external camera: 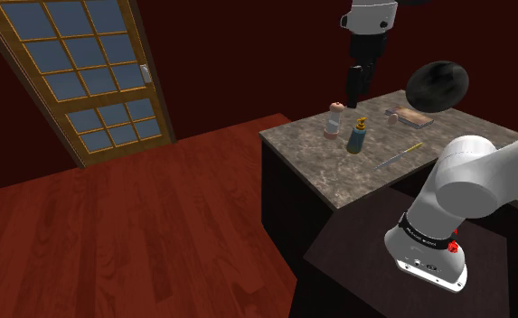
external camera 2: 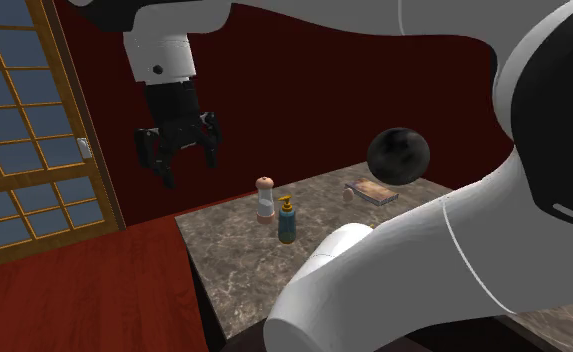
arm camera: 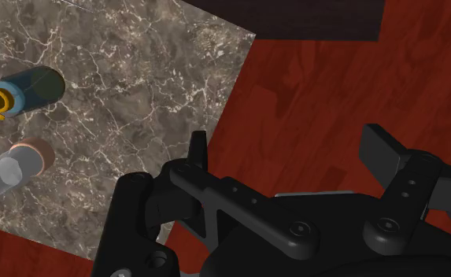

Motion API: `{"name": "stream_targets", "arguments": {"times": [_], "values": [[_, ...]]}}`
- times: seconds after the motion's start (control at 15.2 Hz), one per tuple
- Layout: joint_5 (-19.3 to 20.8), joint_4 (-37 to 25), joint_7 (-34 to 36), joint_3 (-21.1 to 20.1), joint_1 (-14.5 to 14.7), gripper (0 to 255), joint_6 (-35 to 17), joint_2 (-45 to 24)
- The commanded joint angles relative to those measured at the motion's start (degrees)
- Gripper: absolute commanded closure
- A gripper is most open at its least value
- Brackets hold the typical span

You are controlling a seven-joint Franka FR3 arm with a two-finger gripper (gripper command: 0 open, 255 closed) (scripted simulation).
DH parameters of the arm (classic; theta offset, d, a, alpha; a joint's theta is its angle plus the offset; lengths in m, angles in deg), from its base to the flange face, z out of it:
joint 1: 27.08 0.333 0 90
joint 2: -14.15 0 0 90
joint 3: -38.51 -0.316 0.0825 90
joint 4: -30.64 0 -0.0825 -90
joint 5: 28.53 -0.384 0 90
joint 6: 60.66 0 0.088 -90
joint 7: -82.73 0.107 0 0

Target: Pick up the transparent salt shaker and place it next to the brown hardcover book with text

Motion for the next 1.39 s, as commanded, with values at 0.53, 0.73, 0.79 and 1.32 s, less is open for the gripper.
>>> {"name": "stream_targets", "arguments": {"times": [0.53, 0.73, 0.79, 1.32], "values": [[7.7, 2.9, -8.4, 7.0, -3.0, 0, -9.3, -6.7], [10.2, 2.9, -11.2, 9.5, -4.1, 0, -13.0, -10.3], [11.0, 2.7, -12.2, 10.4, -4.5, 0, -14.3, -11.6], [15.6, -1.0, -19.3, 16.9, -7.1, 0, -24.0, -23.9]]}}
